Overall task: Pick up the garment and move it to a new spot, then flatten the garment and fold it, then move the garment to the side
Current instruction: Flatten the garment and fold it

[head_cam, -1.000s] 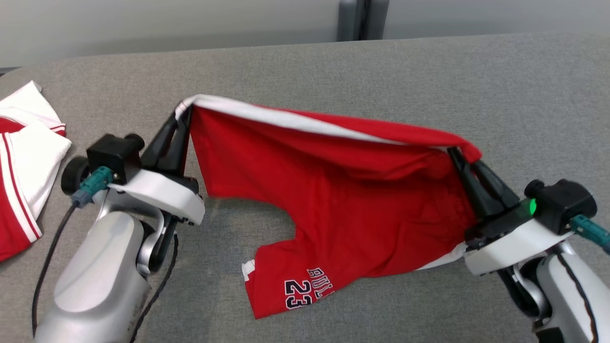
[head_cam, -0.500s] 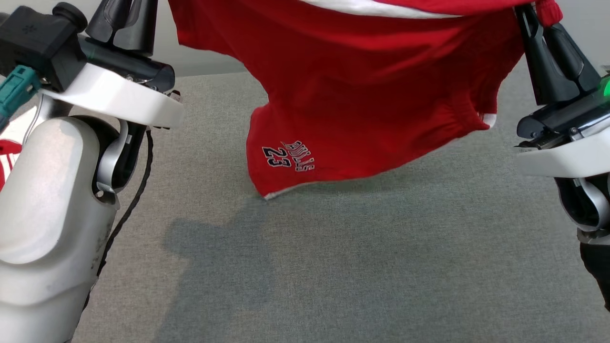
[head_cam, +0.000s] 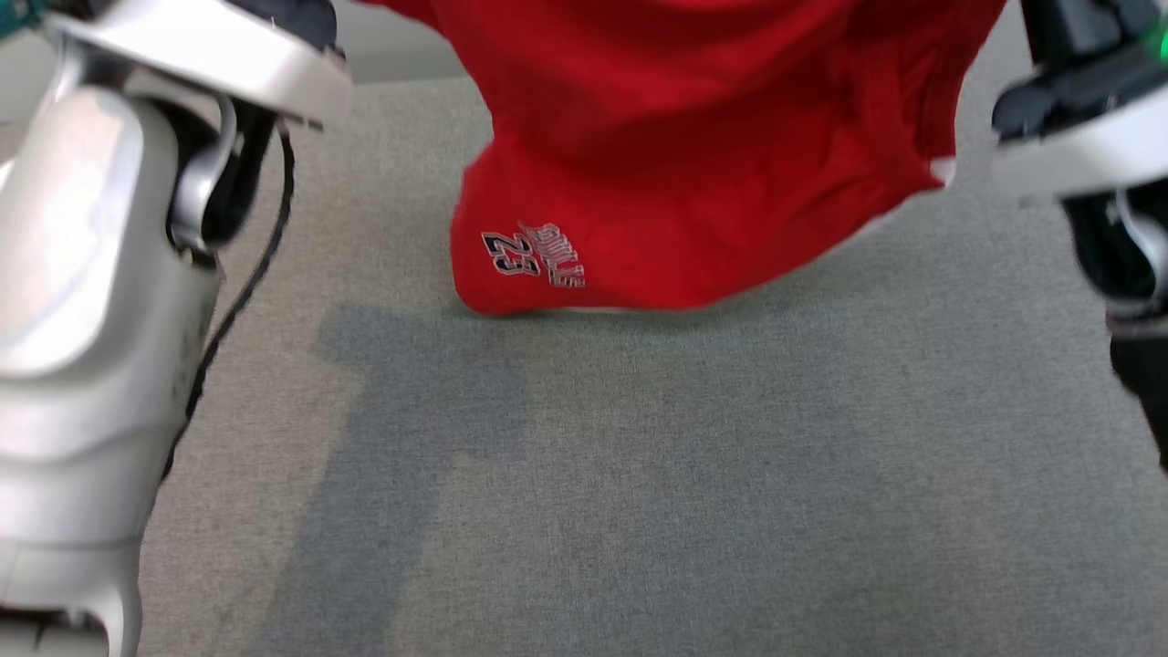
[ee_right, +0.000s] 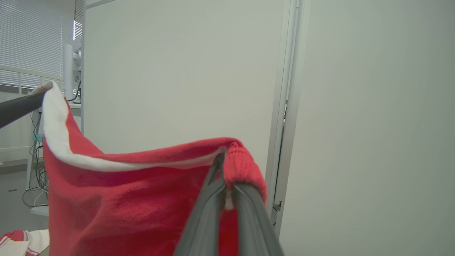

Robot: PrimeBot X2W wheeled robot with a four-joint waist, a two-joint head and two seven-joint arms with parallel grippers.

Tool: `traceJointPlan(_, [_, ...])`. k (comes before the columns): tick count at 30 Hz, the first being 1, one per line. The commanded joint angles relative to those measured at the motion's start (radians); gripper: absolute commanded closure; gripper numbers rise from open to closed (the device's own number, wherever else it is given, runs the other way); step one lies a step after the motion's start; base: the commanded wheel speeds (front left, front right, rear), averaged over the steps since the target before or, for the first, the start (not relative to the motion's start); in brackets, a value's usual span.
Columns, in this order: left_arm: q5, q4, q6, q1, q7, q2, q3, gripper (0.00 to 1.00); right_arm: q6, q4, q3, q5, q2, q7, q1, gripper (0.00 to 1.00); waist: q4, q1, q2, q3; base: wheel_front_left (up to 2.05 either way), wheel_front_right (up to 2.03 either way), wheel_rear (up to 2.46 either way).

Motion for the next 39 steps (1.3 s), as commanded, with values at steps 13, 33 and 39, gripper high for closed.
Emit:
traceJointPlan(13, [-0.039,0.537,-0.064,-0.402,-0.128,-0.129,0.031,1.00,0.002,0.522,0.062,0.111,0.122,-0.107,-0.494,1.00,0.017,0.0000,0.0000,0.102,0.00,0.00,0.00])
traceJointPlan(33, [-0.250,0.896,-0.087,-0.231,-0.115,-0.214,-0.030,1.00,0.002,0.716,0.200,0.236,0.209,-0.112,-0.352,1.00,0.024,0.0000,0.0000,0.178,0.00,0.00,0.00])
traceJointPlan(39, [-0.317,0.847,-0.087,-0.018,-0.135,-0.202,-0.047,1.00,0.002,0.602,0.274,0.335,0.185,-0.112,-0.102,1.00,0.017,0.0000,0.0000,0.150,0.00,0.00,0.00])
